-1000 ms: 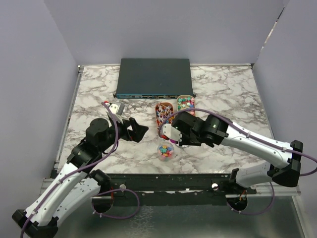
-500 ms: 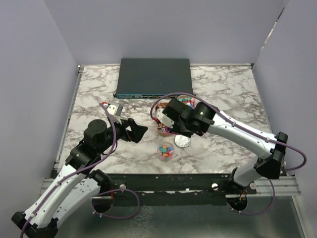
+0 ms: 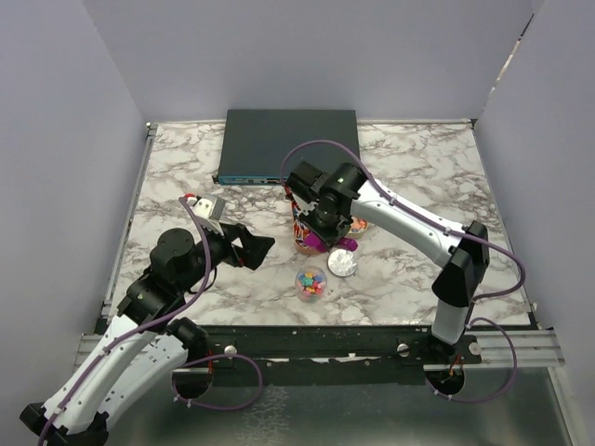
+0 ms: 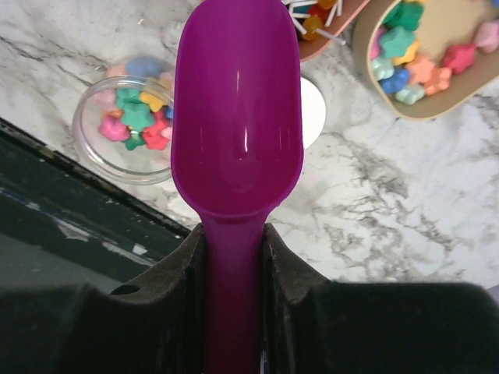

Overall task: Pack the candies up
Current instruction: Scoop the fake candies from the storage box.

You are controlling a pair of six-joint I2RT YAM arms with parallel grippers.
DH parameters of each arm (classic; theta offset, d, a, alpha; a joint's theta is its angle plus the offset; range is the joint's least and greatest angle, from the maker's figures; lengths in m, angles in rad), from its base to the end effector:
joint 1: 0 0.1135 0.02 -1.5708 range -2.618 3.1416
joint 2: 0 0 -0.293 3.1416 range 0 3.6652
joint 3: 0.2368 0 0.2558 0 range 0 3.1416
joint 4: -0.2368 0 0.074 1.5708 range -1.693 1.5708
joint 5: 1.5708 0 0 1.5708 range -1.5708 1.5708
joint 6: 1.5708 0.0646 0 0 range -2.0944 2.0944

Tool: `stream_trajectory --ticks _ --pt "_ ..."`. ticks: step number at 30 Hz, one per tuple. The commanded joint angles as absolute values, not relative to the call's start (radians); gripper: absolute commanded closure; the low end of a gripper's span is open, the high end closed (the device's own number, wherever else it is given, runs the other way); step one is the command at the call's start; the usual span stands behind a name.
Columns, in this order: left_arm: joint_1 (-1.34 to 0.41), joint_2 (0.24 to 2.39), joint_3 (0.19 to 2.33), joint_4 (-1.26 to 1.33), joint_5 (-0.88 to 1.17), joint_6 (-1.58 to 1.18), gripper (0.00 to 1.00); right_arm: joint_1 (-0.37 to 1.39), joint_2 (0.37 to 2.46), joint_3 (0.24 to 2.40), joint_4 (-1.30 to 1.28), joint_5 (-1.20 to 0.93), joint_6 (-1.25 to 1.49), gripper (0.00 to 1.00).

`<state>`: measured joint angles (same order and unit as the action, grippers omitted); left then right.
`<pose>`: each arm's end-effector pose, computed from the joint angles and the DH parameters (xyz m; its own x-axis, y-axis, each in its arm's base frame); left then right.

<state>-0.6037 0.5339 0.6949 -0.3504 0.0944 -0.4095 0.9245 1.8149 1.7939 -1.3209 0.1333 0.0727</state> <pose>0.1113 -0.0842 0.3357 -0.3975 -0.2073 -0.8939 0.5266 0.7462 -0.4073 0.2309 0.2918 0.3182 -0.6411 -0.7303 -0.2357 -0.7284 0.6758 -0.1126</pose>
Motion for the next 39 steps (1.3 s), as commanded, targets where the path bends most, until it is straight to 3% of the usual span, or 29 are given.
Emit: stream_trajectory --ticks 1,39 --pt "-0.609 0.511 0.699 -0.375 0.069 -0.4 0.02 0.903 1.857 1.863 -1.41 0.035 0.21 0.99" --pt "-0.635 0.487 0.701 -0.383 0.041 -0.405 0.01 0.743 2.122 1.923 -1.273 -0.07 0.263 0.99"
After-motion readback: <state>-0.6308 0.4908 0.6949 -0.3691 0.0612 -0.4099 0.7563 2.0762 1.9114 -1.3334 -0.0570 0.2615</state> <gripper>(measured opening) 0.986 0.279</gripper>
